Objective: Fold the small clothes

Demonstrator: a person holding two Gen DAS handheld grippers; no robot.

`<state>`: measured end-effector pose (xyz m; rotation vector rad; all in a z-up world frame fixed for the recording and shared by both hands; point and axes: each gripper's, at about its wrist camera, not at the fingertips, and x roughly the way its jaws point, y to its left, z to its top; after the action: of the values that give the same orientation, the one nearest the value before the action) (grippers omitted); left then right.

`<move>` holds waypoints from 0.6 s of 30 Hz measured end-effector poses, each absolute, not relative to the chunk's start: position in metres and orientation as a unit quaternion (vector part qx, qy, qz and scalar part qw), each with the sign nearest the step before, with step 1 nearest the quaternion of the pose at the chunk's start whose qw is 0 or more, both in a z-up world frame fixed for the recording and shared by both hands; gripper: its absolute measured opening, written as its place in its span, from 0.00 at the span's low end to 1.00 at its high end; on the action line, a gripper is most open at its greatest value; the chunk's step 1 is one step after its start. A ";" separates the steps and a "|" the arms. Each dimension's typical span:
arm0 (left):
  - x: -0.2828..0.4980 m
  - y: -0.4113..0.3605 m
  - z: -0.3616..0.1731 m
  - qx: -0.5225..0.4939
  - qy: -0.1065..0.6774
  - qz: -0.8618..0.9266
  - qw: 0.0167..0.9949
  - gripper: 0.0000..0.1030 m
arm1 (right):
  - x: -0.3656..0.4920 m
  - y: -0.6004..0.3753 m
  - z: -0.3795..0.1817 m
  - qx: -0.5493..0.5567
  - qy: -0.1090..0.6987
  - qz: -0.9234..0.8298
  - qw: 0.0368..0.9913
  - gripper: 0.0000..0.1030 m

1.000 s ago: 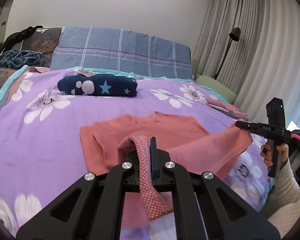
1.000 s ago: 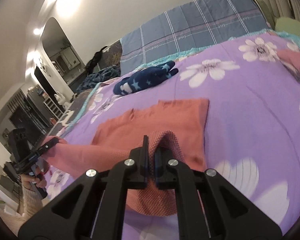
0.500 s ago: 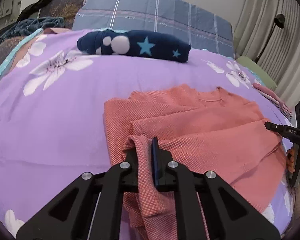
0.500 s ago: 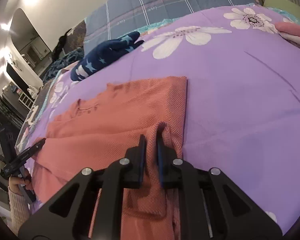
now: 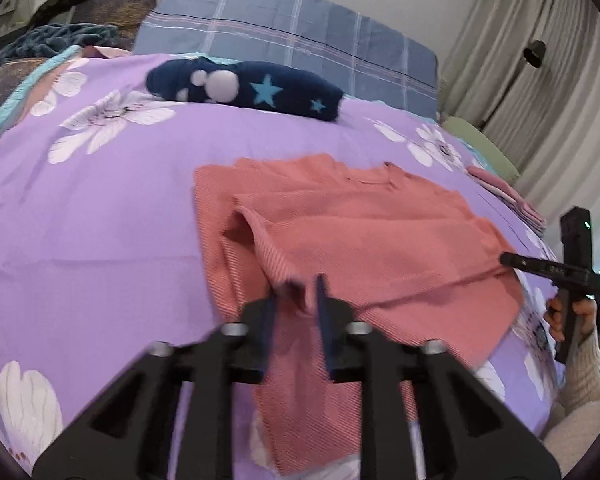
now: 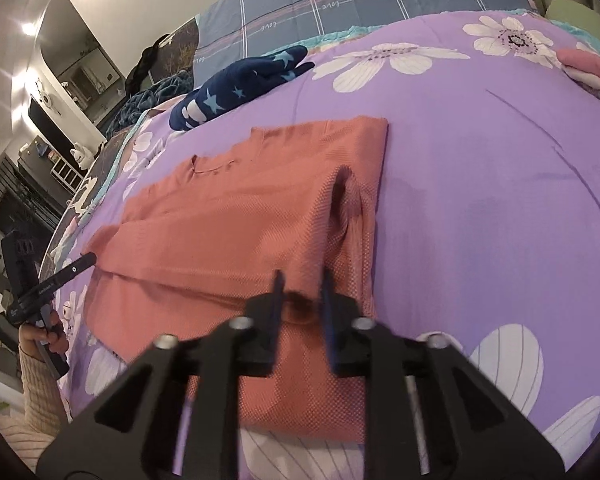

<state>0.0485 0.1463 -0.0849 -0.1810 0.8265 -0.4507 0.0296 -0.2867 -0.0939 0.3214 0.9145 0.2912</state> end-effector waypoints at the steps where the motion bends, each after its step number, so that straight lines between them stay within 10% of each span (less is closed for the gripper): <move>1: 0.051 0.144 -0.084 -0.088 0.398 -0.222 0.886 0.03 | 0.030 -0.289 -0.092 0.167 0.433 0.143 0.874 0.10; 10: 0.110 0.143 -0.047 -0.103 0.335 -0.181 0.919 0.05 | 0.080 -0.319 -0.059 0.262 0.377 0.123 0.880 0.08; 18: 0.139 0.154 -0.049 -0.094 0.343 -0.130 0.925 0.51 | 0.079 -0.312 -0.043 0.182 0.351 0.086 0.915 0.41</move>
<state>0.1386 0.1544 -0.0492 -0.1925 0.7042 -0.2664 0.0790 -0.3122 -0.0429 0.3749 0.7221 0.1780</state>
